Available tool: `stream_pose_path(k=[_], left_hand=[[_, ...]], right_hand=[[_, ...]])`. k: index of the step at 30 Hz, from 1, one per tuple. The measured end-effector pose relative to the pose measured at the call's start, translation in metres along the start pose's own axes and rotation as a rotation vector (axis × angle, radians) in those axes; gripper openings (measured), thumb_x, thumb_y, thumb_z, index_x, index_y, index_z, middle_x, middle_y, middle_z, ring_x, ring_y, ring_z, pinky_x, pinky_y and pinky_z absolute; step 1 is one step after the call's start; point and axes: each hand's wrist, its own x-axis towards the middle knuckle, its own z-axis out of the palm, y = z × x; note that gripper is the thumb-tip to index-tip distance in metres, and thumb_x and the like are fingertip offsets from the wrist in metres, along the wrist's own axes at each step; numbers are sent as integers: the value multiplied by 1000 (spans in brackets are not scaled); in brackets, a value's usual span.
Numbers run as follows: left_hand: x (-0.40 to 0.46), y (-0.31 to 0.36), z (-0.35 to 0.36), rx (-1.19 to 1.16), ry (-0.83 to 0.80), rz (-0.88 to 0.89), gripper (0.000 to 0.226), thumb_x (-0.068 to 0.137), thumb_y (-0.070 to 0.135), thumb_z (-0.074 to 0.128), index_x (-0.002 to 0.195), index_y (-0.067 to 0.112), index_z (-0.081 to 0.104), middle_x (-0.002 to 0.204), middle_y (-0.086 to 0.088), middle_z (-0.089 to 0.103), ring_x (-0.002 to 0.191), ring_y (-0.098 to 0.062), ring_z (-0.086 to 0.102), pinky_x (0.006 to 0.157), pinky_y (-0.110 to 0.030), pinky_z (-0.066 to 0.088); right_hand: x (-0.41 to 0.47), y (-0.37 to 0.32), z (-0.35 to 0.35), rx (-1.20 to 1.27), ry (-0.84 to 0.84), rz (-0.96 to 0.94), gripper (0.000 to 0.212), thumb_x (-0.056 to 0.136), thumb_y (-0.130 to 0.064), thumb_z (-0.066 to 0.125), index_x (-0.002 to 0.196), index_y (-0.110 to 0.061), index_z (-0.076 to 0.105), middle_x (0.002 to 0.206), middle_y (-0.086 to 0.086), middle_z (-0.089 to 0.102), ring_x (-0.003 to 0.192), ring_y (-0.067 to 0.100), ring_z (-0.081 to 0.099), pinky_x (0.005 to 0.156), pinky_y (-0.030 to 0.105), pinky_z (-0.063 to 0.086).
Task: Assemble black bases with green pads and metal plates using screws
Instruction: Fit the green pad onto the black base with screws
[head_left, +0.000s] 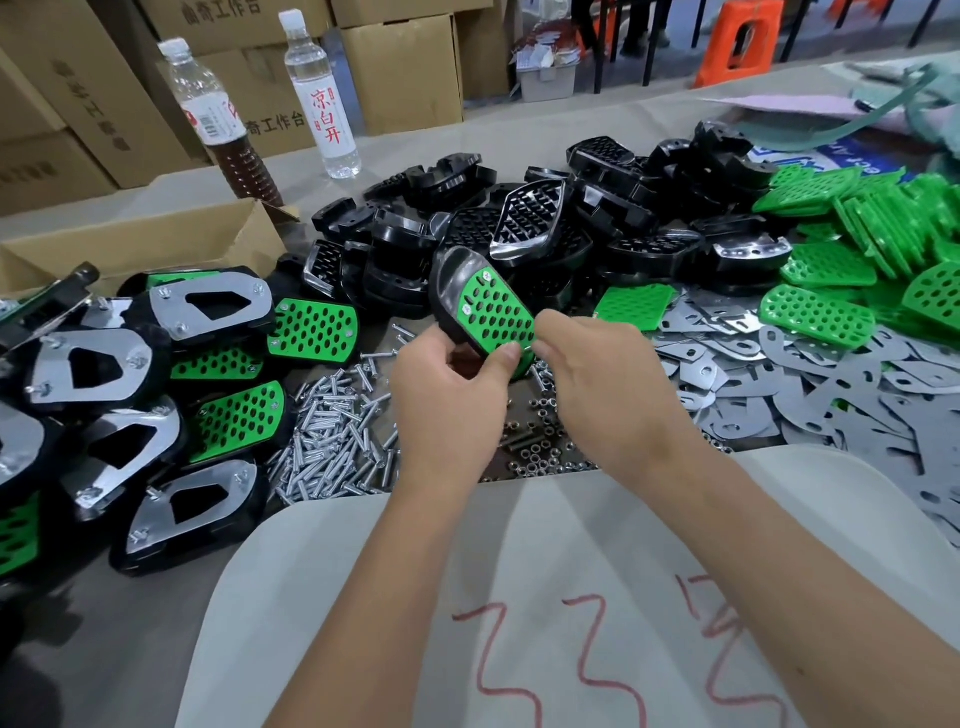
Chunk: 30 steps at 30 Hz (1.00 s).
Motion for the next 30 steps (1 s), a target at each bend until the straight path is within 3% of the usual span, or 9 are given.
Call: stream_pose_path(k=[1,5,7,12,15,18,21,25,30], left_hand=[[-1,1,0,13,1,10,24,85,12,83,83,33,71,78,16,75,75,-1,72,68,-19,55],[-11,3,10,61,58,86,12,83,14,85,90,20,76,79,11,74,73,-4,70,70,-27,57],[-14,3,15,62,58,123,12,82,15,84,91,18,76,81,7,75,75,-11,71,73,-35,59],[-8,-2,11,-8,49,56,11,81,23,79,91,23,74,81,10,75,75,-5,72,70,-27,57],[1,-10,5,-74,8,-87,14,87,12,80,88,24,72,84,5,78,81,-12,75,77,-37,61],[5,-11,2,-360,-58,-233,15,92,0,71,98,14,74,97,-7,80,95,-26,77,88,-47,62],[4,-9,1,-677,-145,-362,16,97,-5,61,109,2,70,102,-12,80,92,-25,78,76,-34,62],[3,-7,1,-728,-189,-375,19,100,-5,57,116,-1,66,110,-15,78,99,-27,76,82,-36,61],[1,-7,3,-695,-206,-334,23,100,-5,56,120,0,66,120,-20,75,109,-32,73,100,-47,58]], right_hand=[[-1,0,3,50,16,36,32,103,-9,53,75,-11,38,58,1,38,55,30,39,54,45,29],[-3,-2,10,268,109,338,40,103,-11,53,65,-9,39,56,2,42,56,19,36,53,26,31],[-4,-1,11,304,116,430,39,102,-12,53,66,-4,43,58,3,44,59,20,36,52,26,28],[-4,-1,-1,133,59,112,31,103,-7,52,74,-5,42,59,4,41,57,26,38,57,42,30],[-2,3,1,71,18,-23,27,103,-9,58,78,-7,47,65,1,44,62,28,42,61,49,36],[-7,6,5,205,176,-9,17,96,-14,71,85,-6,62,66,-3,53,62,18,47,61,34,41],[-9,4,3,402,236,62,24,84,-15,85,97,-11,66,72,-5,62,62,17,55,62,27,49],[-11,2,3,425,246,26,29,82,-11,86,103,-12,66,76,-5,64,65,19,59,62,36,52],[-10,2,1,403,308,-23,15,87,-10,82,98,-9,72,78,-5,65,73,13,62,66,29,54]])
